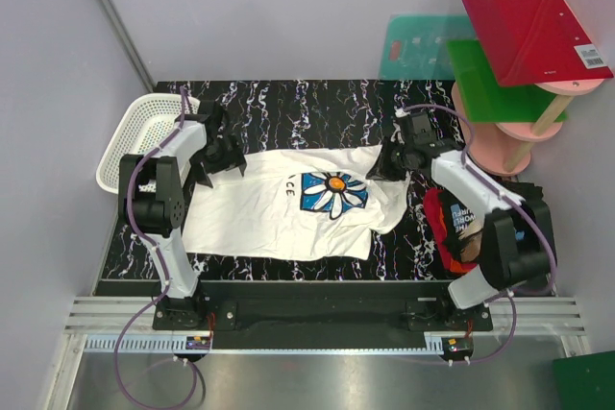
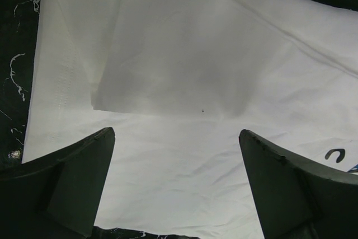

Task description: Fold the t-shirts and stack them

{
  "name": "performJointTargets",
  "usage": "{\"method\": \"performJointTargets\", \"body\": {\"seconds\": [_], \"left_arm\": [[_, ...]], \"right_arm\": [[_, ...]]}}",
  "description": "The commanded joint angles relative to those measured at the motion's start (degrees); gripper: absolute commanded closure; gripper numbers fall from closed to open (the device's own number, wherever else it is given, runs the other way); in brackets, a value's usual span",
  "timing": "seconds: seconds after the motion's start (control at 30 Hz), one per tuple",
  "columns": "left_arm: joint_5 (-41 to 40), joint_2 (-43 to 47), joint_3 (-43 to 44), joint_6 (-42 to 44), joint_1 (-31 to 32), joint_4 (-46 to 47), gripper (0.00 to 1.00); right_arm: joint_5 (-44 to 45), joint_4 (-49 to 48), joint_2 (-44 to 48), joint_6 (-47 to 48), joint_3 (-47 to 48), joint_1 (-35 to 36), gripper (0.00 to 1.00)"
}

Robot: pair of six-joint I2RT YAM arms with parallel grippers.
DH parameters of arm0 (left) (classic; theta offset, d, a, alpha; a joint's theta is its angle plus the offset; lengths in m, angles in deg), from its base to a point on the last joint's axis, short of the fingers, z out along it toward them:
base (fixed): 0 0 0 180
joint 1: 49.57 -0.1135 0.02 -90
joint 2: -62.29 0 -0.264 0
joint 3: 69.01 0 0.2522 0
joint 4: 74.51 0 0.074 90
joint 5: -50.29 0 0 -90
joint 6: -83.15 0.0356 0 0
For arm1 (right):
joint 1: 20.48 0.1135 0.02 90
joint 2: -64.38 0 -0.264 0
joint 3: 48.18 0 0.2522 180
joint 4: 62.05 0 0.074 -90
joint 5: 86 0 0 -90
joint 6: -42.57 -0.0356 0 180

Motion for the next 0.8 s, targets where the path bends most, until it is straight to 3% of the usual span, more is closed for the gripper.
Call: {"method": "performJointTargets", "body": {"seconds": [0.0,0.2,0.23,0.33,0.4,0.43,0.57,0.6,0.63,0.67,0.7,0.73,0.77], "left_arm": [[-0.15,2.35,-0.53,-0.53,0.32,1.1,0.01],[-0.24,2.62,-0.79,-0.89,0.58,1.01,0.01],[-0.24,2.79,-0.88,-0.97,0.67,1.01,0.01],[-0.15,3.14,-0.97,-1.15,1.02,1.18,0.01],[0.02,3.67,-0.97,-1.15,1.55,1.1,0.01],[0.03,3.85,-1.06,-1.06,1.72,1.27,0.01],[-0.06,4.46,-0.36,-0.19,4.18,1.8,0.06],[-0.58,4.29,-0.09,0.16,5.58,1.97,0.21],[-0.94,4.2,0.52,0.17,6.29,2.06,0.45],[-1.38,4.11,0.61,-0.09,6.99,2.5,0.76],[-1.99,3.94,0.87,-0.44,8.04,2.59,1.0],[-1.91,3.67,1.23,-0.62,8.49,2.68,1.0],[-2.08,3.24,1.49,-0.54,9.1,2.59,1.0]], "right_arm": [[1.33,5.07,9.17,-2.33,-4.08,1.39,0.99],[-3.32,9.73,13.57,-1.98,-12.6,2.19,0.61],[-3.59,9.82,15.14,-1.98,-13.48,2.19,0.47],[-2.28,9.56,19.52,-2.68,-15.6,2.27,0.25],[-1.66,9.65,21.65,-2.6,-15.34,2.27,0.14],[-1.4,9.74,23.57,-2.51,-15.08,2.27,0.14],[0.18,9.3,26.31,-2.68,-13.76,2.27,0.2],[0.53,7.99,26.49,-2.51,-13.5,2.27,0.25],[1.58,6.59,26.58,-2.59,-13.32,2.27,0.29],[2.03,4.92,26.4,-2.68,-13.14,2.27,0.35],[2.38,1.94,25.97,-2.77,-12.88,2.27,0.7],[3.43,0.52,24.31,-2.34,-12.44,2.27,0.89],[3.96,-0.8,22.99,-1.98,-10.96,2.27,1.0]]}}
